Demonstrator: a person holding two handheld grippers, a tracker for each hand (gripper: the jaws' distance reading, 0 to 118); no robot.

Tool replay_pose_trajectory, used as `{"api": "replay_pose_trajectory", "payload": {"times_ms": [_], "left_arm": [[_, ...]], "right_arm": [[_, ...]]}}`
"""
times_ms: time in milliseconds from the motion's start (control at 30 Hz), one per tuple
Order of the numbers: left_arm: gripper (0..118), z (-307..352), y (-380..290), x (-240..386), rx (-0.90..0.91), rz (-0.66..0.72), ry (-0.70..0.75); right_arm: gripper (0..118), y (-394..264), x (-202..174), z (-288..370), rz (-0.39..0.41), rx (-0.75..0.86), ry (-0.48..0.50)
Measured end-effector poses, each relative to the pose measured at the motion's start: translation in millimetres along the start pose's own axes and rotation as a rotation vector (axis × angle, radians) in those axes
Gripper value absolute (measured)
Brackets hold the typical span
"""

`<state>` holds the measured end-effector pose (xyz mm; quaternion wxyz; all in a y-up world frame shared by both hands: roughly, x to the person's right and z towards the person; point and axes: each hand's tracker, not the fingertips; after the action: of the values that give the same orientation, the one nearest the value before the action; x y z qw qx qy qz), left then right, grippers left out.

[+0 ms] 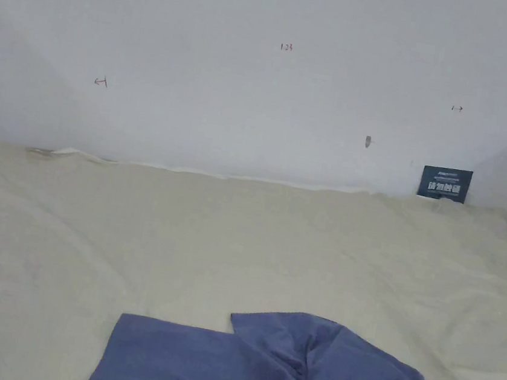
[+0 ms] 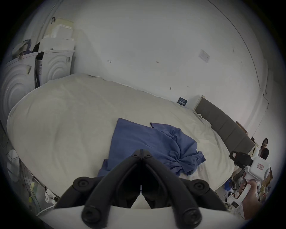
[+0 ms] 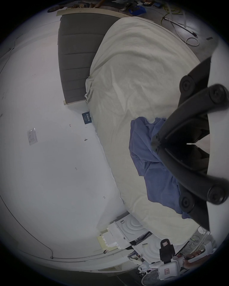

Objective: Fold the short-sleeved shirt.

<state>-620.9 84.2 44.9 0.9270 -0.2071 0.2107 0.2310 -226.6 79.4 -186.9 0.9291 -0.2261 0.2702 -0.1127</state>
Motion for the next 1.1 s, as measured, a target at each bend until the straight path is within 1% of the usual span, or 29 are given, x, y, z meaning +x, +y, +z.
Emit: {"api": "replay_pose_trajectory", "payload": {"times_ms": [67,167,200,267,300,333,400,433,467,500,533,567,600,633,700,800,933,967,1033,1067,1100], "left_arm": [[0,-0.7,10.7,-1.0,0.016,0.005,-0.017],[0,-10.8,60.0,11.0,0.064,0.056,-0.095],[0,-21.0,80.8,14.9,0.078,0.041,-0.111],[0,-55.6,127.8,27.2,0.067,-0.063,-0.084],[0,-82.6,146.2,26.4,0.010,-0.116,-0.072],[0,-117.0,163.0,20.6,-0.091,-0.092,-0.071],[0,-185.5,181.6,7.2,-0.279,0.051,-0.026],[0,-218.8,183.6,0.1,-0.340,0.063,0.015],[9,-244.0,180.3,-2.8,-0.387,0.024,0.051],[9,-265.7,177.9,-4.3,-0.389,-0.035,0.087],[18,-286.4,171.7,-5.3,-0.397,-0.106,0.123],[45,-305.3,165.9,-6.1,-0.423,-0.149,0.166],[98,-325.0,155.7,-8.7,-0.488,-0.155,0.205],[118,-341.8,145.1,-17.6,-0.529,-0.156,0.205],[118,-361.9,131.7,-18.4,-0.580,-0.145,0.178],[118,-382.2,118.7,-22.2,-0.609,-0.150,0.194],[118,-393.4,108.8,-22.9,-0.667,-0.194,0.248],[118,-395.0,106.4,-23.9,-0.687,-0.184,0.253],[118,-393.2,100.0,-24.1,-0.738,-0.177,0.217],[116,-389.4,97.1,-19.7,-0.721,-0.204,0.230],[106,-384.5,96.5,-14.9,-0.673,-0.267,0.249]], "right_arm": [[0,2.1,-4.5,-2.0,0.002,0.003,0.006],[0,4.3,-11.0,-8.0,0.012,-0.010,0.022],[0,4.9,-12.0,-11.1,0.021,-0.013,0.030],[0,6.0,-16.2,-18.8,0.039,-0.021,0.034],[0,6.3,-17.4,-23.0,0.044,-0.022,0.037],[0,6.8,-17.9,-28.2,0.046,-0.025,0.040],[0,5.4,-16.8,-41.1,0.052,-0.035,0.039],[0,4.7,-15.4,-48.1,0.051,-0.047,0.033],[0,2.7,-11.0,-54.7,0.044,-0.065,0.025],[0,1.8,-8.0,-60.5,0.031,-0.081,0.019],[0,0.6,-4.5,-64.9,0.013,-0.092,0.019],[0,-0.6,-1.1,-68.7,-0.004,-0.102,0.020],[0,-2.2,2.9,-72.2,-0.016,-0.115,0.018],[0,-3.0,6.3,-76.2,-0.020,-0.128,0.013],[0,-4.5,11.8,-82.9,-0.018,-0.148,-0.001],[0,-5.4,15.4,-88.9,-0.001,-0.162,-0.022],[0,-8.9,16.5,-97.7,0.001,-0.169,-0.016],[0,-9.9,15.2,-99.8,0.002,-0.173,-0.016],[0,-13.5,11.7,-102.8,0.003,-0.178,-0.014],[0,-14.8,10.5,-104.0,0.002,-0.179,-0.014],[0,-16.2,9.3,-105.3,-0.001,-0.182,-0.010]]}}
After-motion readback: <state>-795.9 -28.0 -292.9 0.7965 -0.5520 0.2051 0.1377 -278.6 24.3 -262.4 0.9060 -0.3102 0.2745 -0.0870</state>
